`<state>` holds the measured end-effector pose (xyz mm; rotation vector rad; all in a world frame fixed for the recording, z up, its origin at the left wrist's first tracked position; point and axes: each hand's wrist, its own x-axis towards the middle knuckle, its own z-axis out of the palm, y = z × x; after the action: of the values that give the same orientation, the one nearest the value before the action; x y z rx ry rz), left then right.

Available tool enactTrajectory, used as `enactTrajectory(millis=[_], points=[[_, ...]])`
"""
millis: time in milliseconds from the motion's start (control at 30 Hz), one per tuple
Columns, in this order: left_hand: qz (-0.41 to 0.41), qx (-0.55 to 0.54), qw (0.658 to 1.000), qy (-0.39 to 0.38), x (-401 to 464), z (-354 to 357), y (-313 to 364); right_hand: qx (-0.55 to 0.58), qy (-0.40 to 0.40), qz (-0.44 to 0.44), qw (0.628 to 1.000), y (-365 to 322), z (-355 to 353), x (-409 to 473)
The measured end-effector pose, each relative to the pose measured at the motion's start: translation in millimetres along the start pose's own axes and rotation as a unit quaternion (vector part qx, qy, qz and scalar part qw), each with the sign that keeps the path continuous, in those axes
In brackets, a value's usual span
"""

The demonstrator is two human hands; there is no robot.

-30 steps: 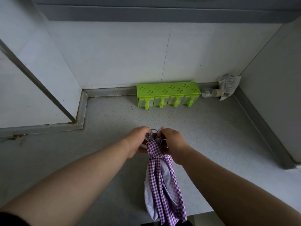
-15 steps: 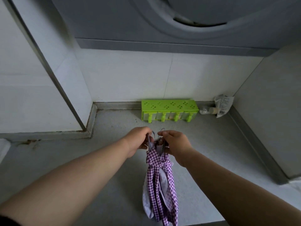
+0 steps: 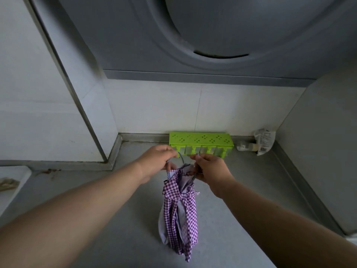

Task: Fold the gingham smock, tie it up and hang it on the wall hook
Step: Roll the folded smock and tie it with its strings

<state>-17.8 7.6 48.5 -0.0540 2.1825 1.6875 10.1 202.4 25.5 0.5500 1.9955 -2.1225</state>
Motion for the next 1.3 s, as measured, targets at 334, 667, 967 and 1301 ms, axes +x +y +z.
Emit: enactTrajectory(millis=[334, 667, 967, 1301], points=[[-0.061, -0.004, 0.998, -0.035, -23, 20, 20, 0.016, -0.031, 0.005, 0.999, -7, -32, -9], [-0.107, -0.010, 0.986, -0.129, -41, 35, 41, -0.055, -0.067, -0.048, 0.995, -20, -49, -14], [-0.095, -0.021, 0.979, -0.179, -55, 26, 51, -0.099, -0.044, -0.039, 0.993, -21, -50, -17], [-0.055, -0.112, 0.976, -0.178, -56, 30, 56, -0.206, -0.133, -0.086, 0.966, -29, -38, -31]])
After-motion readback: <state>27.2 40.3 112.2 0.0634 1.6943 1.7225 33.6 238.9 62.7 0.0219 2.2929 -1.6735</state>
